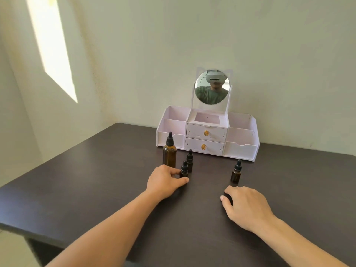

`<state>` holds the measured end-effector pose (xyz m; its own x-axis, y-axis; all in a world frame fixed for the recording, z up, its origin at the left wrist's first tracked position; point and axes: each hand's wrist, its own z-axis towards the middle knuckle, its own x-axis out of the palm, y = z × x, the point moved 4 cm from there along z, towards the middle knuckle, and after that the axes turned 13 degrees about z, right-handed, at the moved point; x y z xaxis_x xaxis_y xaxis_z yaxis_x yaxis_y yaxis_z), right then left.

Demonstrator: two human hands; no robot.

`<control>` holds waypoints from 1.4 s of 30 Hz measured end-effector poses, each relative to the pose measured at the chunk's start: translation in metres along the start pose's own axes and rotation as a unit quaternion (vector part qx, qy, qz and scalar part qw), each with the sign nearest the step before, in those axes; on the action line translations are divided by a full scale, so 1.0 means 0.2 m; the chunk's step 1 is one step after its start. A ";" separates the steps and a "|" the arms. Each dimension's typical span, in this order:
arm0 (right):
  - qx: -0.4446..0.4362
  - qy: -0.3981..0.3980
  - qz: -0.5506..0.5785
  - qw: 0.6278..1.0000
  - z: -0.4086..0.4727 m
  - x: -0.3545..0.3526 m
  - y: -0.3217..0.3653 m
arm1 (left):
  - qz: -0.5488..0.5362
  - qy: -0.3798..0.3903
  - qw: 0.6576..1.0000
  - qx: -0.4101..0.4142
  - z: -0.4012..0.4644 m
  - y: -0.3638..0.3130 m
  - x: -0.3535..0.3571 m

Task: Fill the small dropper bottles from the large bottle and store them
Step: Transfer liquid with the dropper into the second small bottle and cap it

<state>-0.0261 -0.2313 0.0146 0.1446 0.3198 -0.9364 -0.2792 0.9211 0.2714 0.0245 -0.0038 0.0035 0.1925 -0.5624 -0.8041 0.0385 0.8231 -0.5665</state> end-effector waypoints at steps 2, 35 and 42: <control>0.006 0.003 0.051 0.999 0.06 -0.05 0.07 | -0.007 -0.002 1.000 0.002 0.00 0.03 -0.01; -0.124 0.145 0.132 0.973 0.52 -0.13 0.60 | -0.051 0.013 0.995 0.089 0.02 0.13 0.02; -0.131 0.108 0.083 0.982 0.51 -0.11 0.60 | -0.047 0.011 0.996 0.078 0.01 0.12 0.01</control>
<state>0.0346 -0.1044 0.0907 -0.1205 0.3808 -0.9168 -0.5212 0.7617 0.3849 0.0276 0.0150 -0.0113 0.1593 -0.6370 -0.7542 0.2075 0.7685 -0.6052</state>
